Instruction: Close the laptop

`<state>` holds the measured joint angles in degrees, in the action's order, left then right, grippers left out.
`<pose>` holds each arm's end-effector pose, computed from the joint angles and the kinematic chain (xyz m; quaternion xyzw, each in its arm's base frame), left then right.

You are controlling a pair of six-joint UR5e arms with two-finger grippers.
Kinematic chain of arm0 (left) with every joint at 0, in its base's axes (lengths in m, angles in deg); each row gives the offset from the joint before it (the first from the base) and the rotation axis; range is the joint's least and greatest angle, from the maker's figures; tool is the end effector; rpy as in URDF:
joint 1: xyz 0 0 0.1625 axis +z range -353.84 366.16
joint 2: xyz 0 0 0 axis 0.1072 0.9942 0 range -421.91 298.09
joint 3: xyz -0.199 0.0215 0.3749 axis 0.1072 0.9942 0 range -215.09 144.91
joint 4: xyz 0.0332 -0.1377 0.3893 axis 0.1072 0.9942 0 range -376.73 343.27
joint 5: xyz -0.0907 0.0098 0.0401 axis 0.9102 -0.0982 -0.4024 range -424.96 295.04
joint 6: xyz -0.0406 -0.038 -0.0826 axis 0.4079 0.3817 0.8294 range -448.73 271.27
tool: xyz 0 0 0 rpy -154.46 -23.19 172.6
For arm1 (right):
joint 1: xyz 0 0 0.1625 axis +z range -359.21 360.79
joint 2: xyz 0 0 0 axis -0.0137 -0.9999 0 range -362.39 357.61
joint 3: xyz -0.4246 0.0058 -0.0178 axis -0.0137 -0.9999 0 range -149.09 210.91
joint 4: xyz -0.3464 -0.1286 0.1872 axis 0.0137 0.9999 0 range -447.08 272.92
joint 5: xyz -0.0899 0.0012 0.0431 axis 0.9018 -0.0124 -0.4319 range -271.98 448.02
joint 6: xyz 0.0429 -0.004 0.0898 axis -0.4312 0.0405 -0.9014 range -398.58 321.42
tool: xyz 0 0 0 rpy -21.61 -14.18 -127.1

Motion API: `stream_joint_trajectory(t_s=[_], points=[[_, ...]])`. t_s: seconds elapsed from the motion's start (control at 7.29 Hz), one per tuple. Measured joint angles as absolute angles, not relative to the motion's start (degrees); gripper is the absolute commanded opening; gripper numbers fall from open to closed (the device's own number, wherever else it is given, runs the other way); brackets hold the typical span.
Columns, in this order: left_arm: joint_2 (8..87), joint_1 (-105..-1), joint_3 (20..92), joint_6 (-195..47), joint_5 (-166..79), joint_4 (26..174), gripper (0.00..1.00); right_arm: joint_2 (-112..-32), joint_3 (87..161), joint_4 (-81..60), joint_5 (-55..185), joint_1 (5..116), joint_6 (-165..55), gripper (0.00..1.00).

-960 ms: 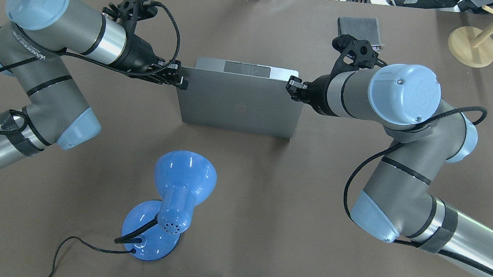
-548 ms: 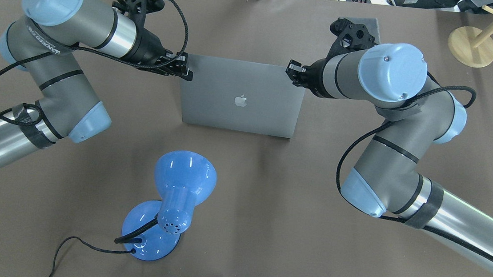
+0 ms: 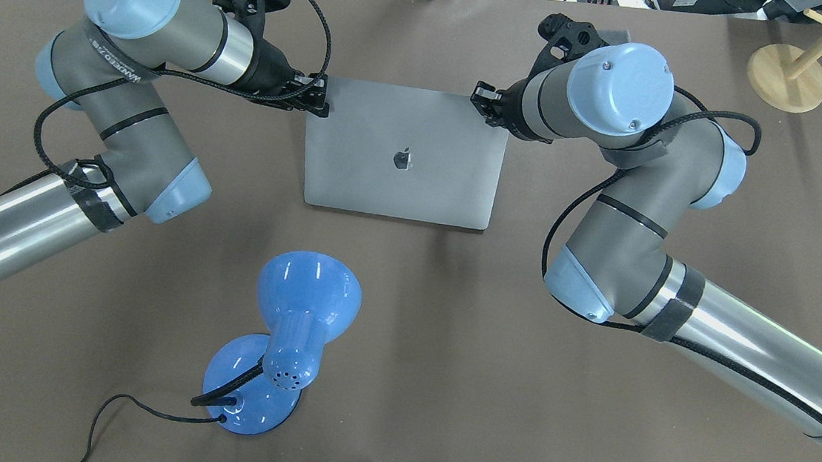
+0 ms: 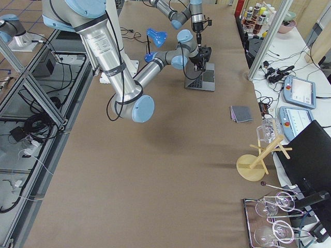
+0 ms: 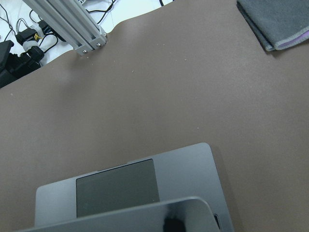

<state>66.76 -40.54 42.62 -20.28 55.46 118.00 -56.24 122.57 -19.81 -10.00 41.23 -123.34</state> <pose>0.4407 -0.5883 0.2536 0.1380 0.5842 -0.0221 0.7994 -0.4518 -0.5421 0.2268 0.1396 -0.4869 0.2269 0.8318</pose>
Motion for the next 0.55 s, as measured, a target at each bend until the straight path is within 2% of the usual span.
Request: stream_joint_trajectory(t_s=[0.55], points=[[71.77,-40.14,32.61,-23.74,50.34,118.01,0.0,-51.92,113.44,-19.93,-9.88,41.3,-123.16,0.0]])
